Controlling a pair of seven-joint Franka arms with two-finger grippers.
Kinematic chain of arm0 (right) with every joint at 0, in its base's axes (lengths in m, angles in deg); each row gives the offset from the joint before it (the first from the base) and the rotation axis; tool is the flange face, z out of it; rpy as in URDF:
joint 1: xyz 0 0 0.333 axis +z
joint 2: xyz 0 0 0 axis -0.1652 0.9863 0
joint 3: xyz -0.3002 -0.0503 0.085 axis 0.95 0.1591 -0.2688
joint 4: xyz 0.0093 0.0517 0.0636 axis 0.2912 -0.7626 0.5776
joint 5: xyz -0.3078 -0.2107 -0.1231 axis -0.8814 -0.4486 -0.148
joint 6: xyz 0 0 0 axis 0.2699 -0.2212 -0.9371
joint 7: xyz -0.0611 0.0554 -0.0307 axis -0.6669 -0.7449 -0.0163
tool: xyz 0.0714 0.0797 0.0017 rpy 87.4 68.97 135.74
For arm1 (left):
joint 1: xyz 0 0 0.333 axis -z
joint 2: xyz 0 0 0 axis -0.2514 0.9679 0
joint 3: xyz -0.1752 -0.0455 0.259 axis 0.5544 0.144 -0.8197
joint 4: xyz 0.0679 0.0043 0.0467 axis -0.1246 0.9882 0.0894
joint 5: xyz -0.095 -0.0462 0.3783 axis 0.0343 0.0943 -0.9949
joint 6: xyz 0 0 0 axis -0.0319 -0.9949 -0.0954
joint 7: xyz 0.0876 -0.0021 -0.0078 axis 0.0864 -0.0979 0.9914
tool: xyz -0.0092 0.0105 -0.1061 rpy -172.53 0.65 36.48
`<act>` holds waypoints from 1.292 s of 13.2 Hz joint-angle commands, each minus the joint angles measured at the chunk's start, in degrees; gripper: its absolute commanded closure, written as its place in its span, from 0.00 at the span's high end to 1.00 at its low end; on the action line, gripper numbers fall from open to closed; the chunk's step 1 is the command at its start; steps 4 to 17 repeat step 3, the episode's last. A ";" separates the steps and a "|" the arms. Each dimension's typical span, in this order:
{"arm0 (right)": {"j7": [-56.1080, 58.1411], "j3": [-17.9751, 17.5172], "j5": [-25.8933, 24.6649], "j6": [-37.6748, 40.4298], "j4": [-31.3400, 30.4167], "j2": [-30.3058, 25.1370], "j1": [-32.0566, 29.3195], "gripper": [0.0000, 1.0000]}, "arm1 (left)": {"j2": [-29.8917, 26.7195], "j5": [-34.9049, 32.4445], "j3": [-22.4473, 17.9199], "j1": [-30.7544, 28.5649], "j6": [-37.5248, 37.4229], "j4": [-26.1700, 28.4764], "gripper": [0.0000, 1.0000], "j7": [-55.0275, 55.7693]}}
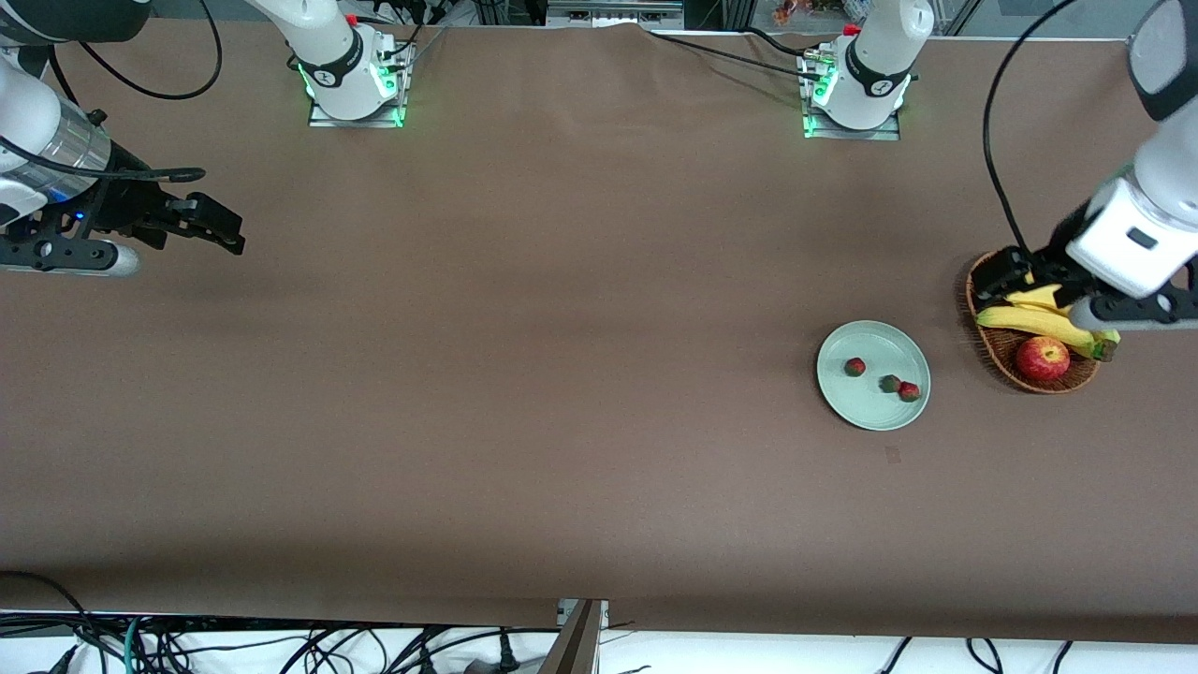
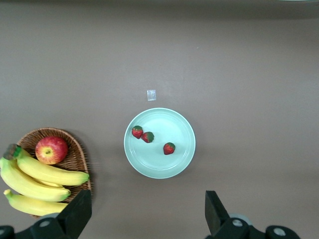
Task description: Collect all strawberries into plate
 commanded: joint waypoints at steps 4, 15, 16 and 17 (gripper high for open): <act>0.07 -0.21 0.82 0.78 1.12 0.35 -0.44 1.00 | -5.32 1.26 -1.04 0.83 -0.47 6.80 1.00 0.26; 0.07 -0.21 0.82 0.78 1.12 0.35 -0.44 1.00 | -5.32 1.26 -1.04 0.83 -0.47 6.80 1.00 0.26; 0.07 -0.21 0.82 0.78 1.12 0.35 -0.44 1.00 | -5.32 1.26 -1.04 0.83 -0.47 6.80 1.00 0.26; 0.07 -0.21 0.82 0.78 1.12 0.35 -0.44 1.00 | -5.32 1.26 -1.04 0.83 -0.47 6.80 1.00 0.26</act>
